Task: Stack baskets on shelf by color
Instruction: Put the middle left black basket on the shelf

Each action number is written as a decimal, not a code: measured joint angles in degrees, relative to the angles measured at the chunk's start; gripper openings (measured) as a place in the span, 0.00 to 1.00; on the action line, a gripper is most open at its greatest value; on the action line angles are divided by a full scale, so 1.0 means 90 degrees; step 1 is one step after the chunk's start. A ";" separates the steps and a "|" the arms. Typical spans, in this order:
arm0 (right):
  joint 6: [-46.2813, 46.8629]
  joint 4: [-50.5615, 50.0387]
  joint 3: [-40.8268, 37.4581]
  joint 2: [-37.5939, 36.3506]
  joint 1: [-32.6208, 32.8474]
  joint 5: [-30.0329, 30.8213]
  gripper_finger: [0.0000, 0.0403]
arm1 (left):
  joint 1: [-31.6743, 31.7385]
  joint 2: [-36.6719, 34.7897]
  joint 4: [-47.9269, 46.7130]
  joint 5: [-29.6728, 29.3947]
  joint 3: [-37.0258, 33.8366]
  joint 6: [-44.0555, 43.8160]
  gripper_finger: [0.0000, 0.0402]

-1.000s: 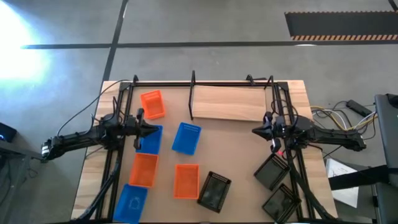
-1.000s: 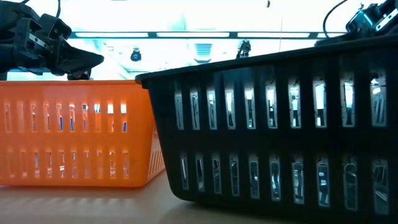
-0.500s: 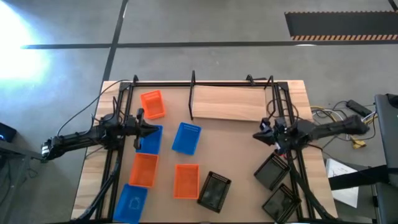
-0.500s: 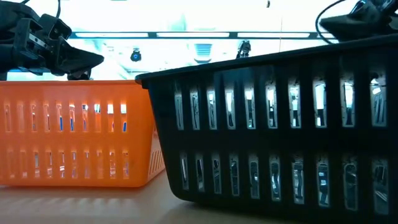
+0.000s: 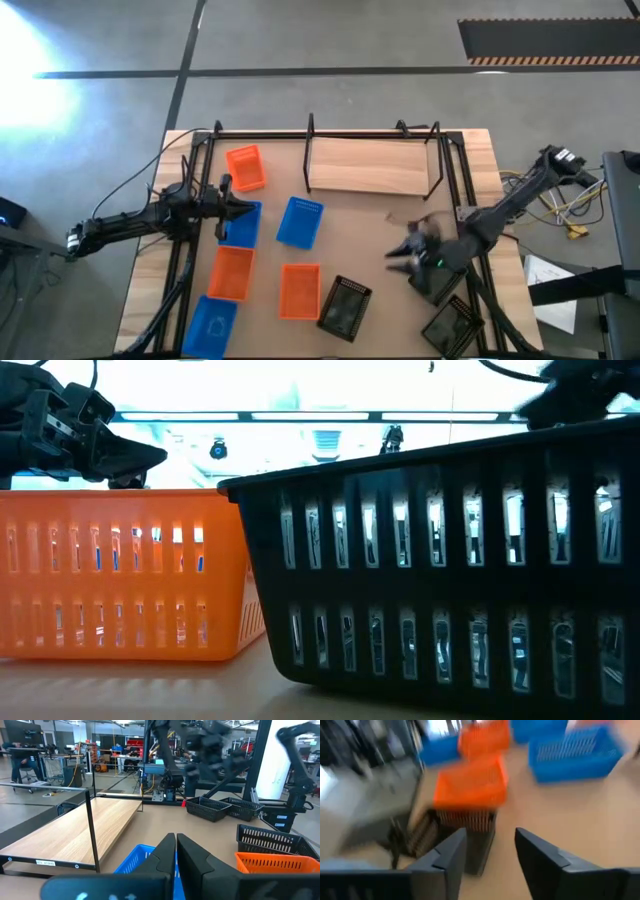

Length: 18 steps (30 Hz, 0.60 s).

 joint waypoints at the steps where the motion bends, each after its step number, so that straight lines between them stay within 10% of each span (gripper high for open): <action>1: 0.0064 -0.0166 0.0286 0.0419 0.0111 -0.0009 0.44 | -0.0002 0.0004 0.0000 0.0000 -0.0002 0.0002 0.00; 18: 0.0047 -0.3073 0.6179 0.5681 0.0568 -0.1253 0.64 | 0.0001 0.0005 0.0001 0.0000 -0.0002 0.0002 0.00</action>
